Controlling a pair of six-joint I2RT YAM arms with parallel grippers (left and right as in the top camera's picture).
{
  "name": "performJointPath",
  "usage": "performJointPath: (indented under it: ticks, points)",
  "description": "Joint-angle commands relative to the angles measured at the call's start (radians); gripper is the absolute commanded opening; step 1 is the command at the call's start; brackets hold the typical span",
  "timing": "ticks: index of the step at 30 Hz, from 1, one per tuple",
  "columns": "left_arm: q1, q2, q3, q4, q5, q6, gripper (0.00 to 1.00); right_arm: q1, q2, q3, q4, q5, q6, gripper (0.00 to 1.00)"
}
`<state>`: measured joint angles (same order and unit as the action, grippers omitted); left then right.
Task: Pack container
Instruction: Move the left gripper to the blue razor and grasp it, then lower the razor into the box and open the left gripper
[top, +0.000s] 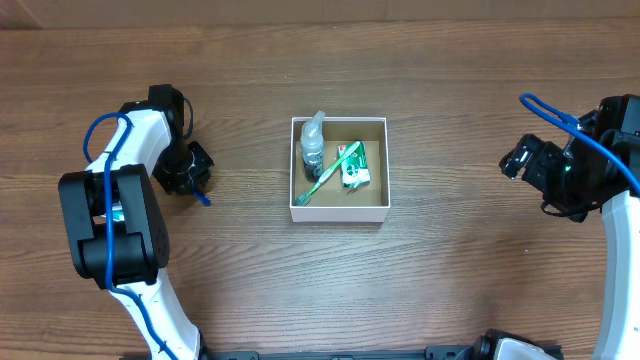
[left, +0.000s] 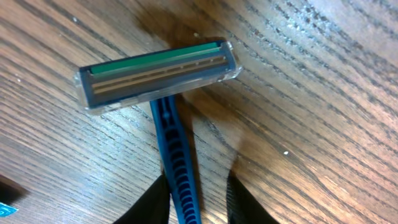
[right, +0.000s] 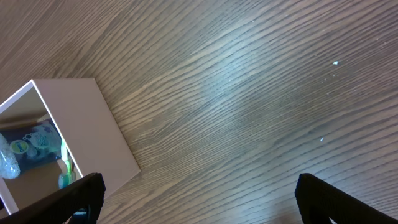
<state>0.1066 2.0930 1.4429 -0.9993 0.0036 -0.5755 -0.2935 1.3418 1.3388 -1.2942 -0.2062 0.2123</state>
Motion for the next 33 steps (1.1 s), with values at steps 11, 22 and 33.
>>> performJointPath:
  ticks: [11,22,33]
  points:
    - [-0.018,0.002,-0.030,0.002,-0.047,0.000,0.04,0.003,-0.003,0.000,0.007,-0.005,-0.005,1.00]
    - [-0.487,-0.542,-0.014,0.130,-0.149,0.209,0.04,0.003,-0.003,0.000,0.007,-0.005,-0.004,1.00]
    - [-0.736,-0.295,-0.014,0.245,-0.095,0.396,0.04,0.003,-0.003,0.000,0.006,-0.005,-0.004,1.00]
